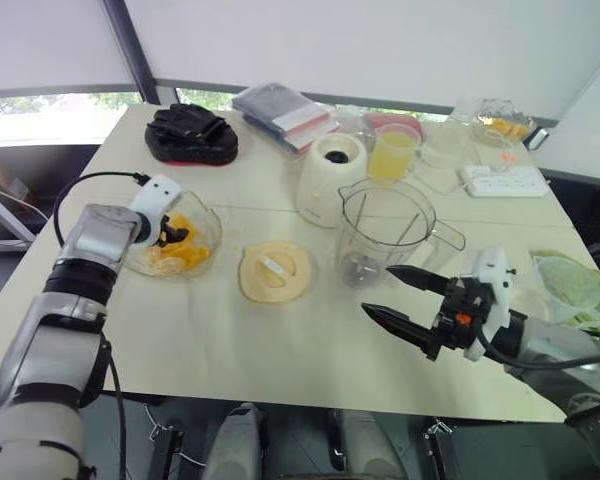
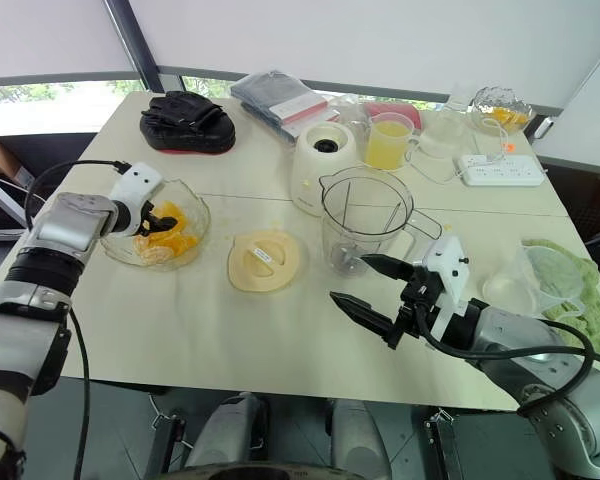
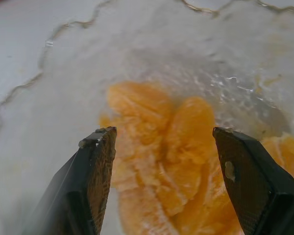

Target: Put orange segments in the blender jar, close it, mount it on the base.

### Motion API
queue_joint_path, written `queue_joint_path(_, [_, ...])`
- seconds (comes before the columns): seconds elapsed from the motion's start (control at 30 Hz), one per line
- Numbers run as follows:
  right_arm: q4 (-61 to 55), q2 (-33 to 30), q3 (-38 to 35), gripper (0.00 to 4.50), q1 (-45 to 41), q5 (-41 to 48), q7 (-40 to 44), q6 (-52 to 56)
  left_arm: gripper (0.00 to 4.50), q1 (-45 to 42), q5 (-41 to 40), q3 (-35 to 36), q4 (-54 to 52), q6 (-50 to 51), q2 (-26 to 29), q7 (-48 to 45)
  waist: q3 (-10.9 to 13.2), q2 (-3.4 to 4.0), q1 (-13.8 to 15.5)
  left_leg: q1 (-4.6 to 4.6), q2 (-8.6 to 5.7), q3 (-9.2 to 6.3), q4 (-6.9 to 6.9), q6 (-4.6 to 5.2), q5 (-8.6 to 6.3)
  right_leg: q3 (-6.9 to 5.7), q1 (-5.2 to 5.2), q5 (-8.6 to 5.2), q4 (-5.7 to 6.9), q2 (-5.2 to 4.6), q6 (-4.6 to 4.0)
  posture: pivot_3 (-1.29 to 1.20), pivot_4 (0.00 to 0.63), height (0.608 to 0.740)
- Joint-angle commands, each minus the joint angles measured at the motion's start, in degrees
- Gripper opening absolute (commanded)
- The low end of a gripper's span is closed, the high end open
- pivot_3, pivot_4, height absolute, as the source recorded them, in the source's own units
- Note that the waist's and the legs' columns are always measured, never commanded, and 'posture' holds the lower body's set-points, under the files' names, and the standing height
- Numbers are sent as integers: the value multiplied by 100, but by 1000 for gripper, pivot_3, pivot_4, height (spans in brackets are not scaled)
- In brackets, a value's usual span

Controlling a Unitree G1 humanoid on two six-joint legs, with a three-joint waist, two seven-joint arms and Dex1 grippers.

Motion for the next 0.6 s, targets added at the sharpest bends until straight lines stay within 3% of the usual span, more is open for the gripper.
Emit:
queue_joint_path(0.03, [12, -83, -63, 4356, -75, -52, 112, -79, 3251, -190, 219, 5, 110, -91, -4, -151, 0, 0, -1, 0, 0, 0, 0, 0, 0, 0, 0, 0, 1, 0, 0, 0, 150, 740])
queue_joint_path(0.23, [128, -96, -45, 4356, -191, -117, 195, -87, 3251, -284, 408, 20, 406, -185, -250, -218, 0, -1, 9, 0, 0, -1, 1, 0, 0, -1, 0, 6, 3, 1, 10, 0, 150, 740])
queue_joint_path(0.6, [143, -109, -110, 4356, -230, -207, 209, -80, 3251, -948, 628, 187, 2025, -812, -819, 229, 0, -2, 8, -2, -3, 1, 1, 0, 0, -4, 0, 13, 4, 3, 24, 0, 150, 740])
